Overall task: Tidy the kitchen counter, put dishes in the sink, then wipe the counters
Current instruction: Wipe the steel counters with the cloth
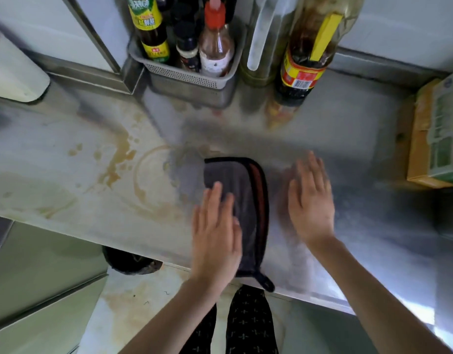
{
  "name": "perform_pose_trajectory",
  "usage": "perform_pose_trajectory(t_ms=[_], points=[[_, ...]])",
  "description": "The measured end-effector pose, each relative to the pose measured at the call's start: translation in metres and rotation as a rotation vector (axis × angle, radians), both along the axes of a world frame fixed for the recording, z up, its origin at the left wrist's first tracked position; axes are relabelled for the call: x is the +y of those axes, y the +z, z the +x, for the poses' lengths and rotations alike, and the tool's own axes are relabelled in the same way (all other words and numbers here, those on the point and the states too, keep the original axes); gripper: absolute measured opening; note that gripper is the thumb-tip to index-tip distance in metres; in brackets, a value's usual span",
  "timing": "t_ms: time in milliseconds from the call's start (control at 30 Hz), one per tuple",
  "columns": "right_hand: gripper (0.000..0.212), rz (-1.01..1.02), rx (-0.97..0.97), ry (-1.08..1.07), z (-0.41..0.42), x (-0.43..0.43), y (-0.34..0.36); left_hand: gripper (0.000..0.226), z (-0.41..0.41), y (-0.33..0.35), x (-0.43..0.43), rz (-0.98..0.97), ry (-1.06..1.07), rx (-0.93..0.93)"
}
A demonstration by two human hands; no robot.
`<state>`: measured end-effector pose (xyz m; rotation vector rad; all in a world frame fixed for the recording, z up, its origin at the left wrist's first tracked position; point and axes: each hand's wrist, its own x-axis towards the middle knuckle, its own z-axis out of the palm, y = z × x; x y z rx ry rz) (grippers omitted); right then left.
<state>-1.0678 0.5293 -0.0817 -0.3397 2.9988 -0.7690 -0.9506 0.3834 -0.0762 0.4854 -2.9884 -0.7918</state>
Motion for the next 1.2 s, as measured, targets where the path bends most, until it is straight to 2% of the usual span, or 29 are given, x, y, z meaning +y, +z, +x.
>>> perform_pose_trajectory(t_ms=[67, 133, 233, 300, 400, 500, 633, 733, 833, 900, 1100, 1200], points=[[0.060, 0.160, -0.065, -0.022, -0.012, 0.012, -0.008, 0.050, -0.016, -0.013, 0.023, -0.113, -0.121, -0.074], [0.063, 0.285, -0.109, 0.050, -0.017, 0.009, -0.016, 0.054, -0.028, -0.026, 0.029, -0.181, -0.166, -0.121], [0.061, 0.406, -0.119, 0.112, -0.019, 0.004, -0.023, 0.053, -0.045, -0.035, 0.009, -0.227, -0.235, -0.112], [0.059, 0.434, -0.129, 0.110, -0.020, 0.005, -0.026, 0.052, -0.073, -0.036, -0.012, -0.268, -0.239, -0.081], [0.059, 0.419, -0.119, 0.085, -0.020, 0.005, -0.027, 0.054, -0.128, -0.038, -0.032, -0.284, -0.115, -0.070], [0.062, 0.424, -0.117, 0.072, -0.020, 0.004, -0.029, 0.056, -0.163, -0.040, -0.034, -0.298, -0.069, -0.111], [0.061, 0.417, -0.090, 0.074, -0.021, 0.005, -0.031, 0.054, -0.158, -0.039, -0.025, -0.339, -0.328, -0.047], [0.060, 0.412, -0.082, 0.076, -0.020, 0.005, -0.030, 0.051, -0.115, -0.035, -0.019, -0.365, -0.535, 0.004], [0.060, 0.410, -0.080, 0.088, -0.020, 0.006, -0.030, 0.050, -0.077, -0.035, -0.025, -0.364, -0.644, -0.016], [0.060, 0.406, -0.079, 0.085, -0.020, 0.007, -0.030, 0.050, -0.084, -0.038, -0.037, -0.374, -0.604, -0.017], [0.059, 0.397, -0.066, 0.088, -0.020, 0.006, -0.031, 0.052, -0.158, -0.037, -0.070, -0.346, -0.176, -0.093], [0.059, 0.386, -0.067, 0.092, -0.020, 0.007, -0.030, 0.053, -0.137, -0.036, -0.059, -0.330, -0.032, -0.102]])
